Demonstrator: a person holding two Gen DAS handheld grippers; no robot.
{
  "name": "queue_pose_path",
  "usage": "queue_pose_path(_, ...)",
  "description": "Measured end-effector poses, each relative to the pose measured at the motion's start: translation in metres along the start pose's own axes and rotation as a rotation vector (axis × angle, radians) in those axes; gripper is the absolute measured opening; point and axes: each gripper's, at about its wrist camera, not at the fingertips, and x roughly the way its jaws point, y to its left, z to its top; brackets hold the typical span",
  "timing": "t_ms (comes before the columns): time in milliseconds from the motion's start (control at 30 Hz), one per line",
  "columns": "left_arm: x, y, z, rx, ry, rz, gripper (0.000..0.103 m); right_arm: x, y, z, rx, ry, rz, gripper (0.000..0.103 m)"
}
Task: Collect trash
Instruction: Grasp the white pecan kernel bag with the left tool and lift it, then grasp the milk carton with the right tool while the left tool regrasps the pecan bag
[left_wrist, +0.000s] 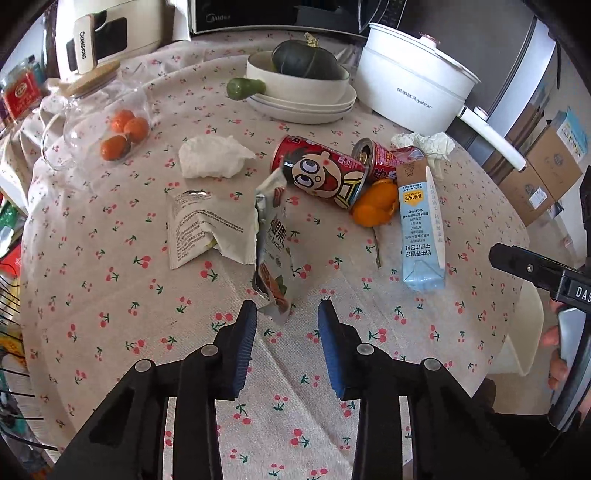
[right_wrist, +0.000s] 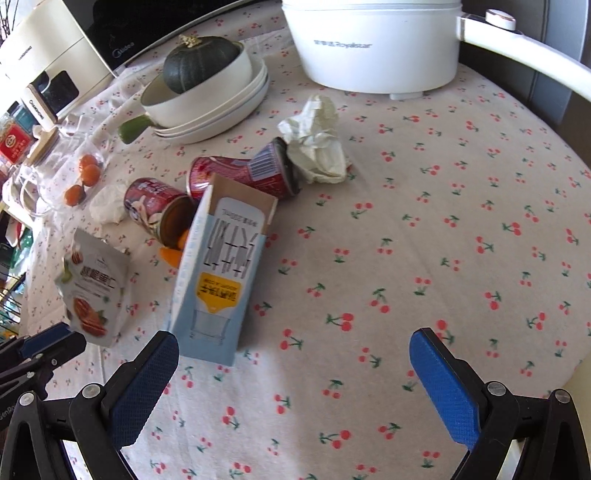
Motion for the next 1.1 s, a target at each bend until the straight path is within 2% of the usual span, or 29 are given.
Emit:
queue_pose_path(167,-0.015,0.007,-0.005,-0.02,-0.025,-0.014,0.036,0.019,0.027,0.002,-0.028,0.006,0.042,0.103)
queue_pose_path(333,-0.022,0.018,-0.009,-0.046,-0.031,-0.025,0.036,0.04,0.038,0.003,-0.024,0.021,0.073,0.102)
queue_pose_path(400,-0.022,0.022,-0.011,-0.056,-0.03,-0.029,0.036,0.045,0.04,0.004,-0.024,0.021,0.07,0.098)
queue_pose_path(500,-0.019,0.027,-0.012,-0.073,-0.022,-0.034,0.042,0.052,0.043,0.005,-0.039,0.021,0.06,0.081)
queue_pose_path(567,-0.019,0.028,-0.012,-0.081,-0.029,-0.03,0.06,0.056,0.044,0.004,-0.047,0.03,0.052,0.059)
queue_pose_path(667,-0.016,0.025,-0.01,-0.079,-0.047,-0.018,0.072,0.053,0.042,0.002,-0.049,0.035,0.053,0.057)
queue_pose_path(767,-0.007,0.017,-0.005,-0.046,-0.05,0.009,0.073,0.038,0.043,0.0,-0.103,0.013,0.008,0.053)
queue_pose_path(967,0.026,0.0,0.01,0.027,-0.033,0.103,0.073,0.01,0.025,0.0,-0.145,-0.001,-0.051,0.053)
queue_pose_path(1100,0.05,-0.002,0.017,0.008,-0.008,0.134,0.073,-0.004,0.001,0.001,-0.127,-0.006,-0.091,0.053)
